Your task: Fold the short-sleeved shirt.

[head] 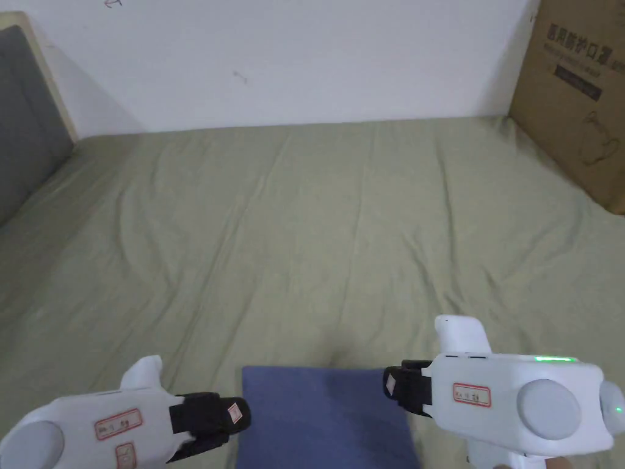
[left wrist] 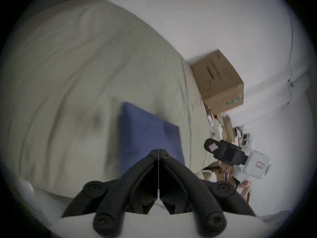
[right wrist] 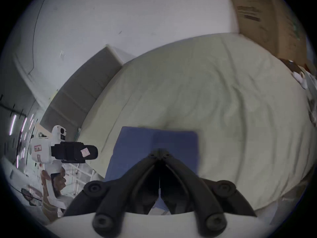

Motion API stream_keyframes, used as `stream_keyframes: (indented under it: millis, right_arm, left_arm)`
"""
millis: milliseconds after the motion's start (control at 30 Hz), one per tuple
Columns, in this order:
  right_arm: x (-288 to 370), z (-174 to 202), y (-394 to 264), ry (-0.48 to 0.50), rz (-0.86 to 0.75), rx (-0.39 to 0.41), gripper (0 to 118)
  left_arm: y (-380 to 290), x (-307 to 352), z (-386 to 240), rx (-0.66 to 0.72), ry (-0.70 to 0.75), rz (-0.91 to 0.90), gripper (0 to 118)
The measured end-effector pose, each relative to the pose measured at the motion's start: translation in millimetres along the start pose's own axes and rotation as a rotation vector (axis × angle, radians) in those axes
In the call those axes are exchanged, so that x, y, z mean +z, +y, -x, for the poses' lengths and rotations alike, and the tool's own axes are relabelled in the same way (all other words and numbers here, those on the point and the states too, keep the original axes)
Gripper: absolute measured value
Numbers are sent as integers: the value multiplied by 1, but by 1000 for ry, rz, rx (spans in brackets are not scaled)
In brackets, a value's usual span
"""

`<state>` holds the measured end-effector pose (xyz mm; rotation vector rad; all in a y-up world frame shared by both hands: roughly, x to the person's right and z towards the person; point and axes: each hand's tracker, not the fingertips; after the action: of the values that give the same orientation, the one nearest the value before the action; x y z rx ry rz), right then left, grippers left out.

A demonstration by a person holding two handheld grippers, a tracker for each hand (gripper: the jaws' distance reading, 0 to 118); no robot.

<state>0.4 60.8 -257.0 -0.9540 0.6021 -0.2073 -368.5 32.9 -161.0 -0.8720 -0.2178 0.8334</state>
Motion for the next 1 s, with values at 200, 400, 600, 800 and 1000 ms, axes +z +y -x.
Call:
stream_keyframes:
  millis: [200,400,600,800,1000]
  right_arm:
    - [-80,19,-22,-162,226,172,0]
    - [-81,3,-19,-89,207,12,0]
    - [-79,0,-20,-91,206,10,0]
    - [-77,-4,-21,-81,203,-14,0]
    - [-77,-7,-22,-70,200,-40,0]
  left_arm:
    - [-13,22,40,101,-9,-36,0]
    - [-7,4,55,171,-31,-13,50]
    - [8,-48,60,210,-220,65,118]
    - [17,-102,65,219,-230,199,118]
    - [12,-136,62,221,-351,289,107]
